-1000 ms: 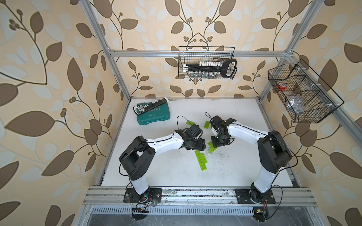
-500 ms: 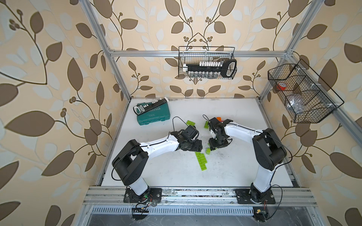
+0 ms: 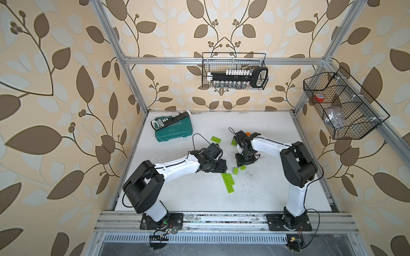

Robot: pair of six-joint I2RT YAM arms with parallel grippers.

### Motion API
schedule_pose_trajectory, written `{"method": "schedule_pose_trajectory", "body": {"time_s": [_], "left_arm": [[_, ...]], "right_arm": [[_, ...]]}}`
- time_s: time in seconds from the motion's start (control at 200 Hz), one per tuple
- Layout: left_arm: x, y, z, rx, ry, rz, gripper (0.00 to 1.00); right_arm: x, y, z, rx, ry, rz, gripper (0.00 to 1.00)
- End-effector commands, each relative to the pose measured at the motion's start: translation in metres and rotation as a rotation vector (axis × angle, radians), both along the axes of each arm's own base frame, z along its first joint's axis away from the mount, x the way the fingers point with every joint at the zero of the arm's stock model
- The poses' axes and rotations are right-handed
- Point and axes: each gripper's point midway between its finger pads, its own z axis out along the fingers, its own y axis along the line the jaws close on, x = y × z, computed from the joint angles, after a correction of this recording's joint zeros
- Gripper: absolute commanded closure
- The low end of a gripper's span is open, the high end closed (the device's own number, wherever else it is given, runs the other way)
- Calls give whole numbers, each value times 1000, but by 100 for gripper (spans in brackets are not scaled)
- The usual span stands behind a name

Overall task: Assemble a small pinwheel with lego
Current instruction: Adjust the lego brick at the center of the board.

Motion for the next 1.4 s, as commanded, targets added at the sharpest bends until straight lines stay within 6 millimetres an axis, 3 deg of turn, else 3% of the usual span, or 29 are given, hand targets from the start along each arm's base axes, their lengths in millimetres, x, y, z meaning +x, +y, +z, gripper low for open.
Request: {"method": "schedule_pose_trajectory", "body": {"time_s": [0.0,0.25,0.52,0.605,0.765,1.055,1.235,1.255,1.395], "left_arm": [[-5,2,9,-11,-21,3,24],[-33,-16,0,5,-6,-51,24],[-54,-27,-6,8,0,-69,24],[-58,-25,-6,4,-4,-59,24],[-58,-18,-2,-24,-25,-15,22],[-58,-20,0,-28,-25,-19,22],[-55,-16,-3,-50,-8,8,22],[-54,-16,6,-84,-19,15,22],[-48,-12,7,-168,9,57,22]], "right_arm": [[7,-13,-1,-31,-11,-98,53],[-9,-35,-4,-17,-5,-208,69],[-44,-46,-4,11,12,-256,71],[-56,-47,-4,30,19,-272,69],[-70,-52,-3,45,14,-292,49],[-77,-35,-7,155,29,-257,42],[-74,-10,-6,270,55,-221,42],[-75,-8,-6,280,59,-216,43],[-75,8,0,356,59,-195,43]]}}
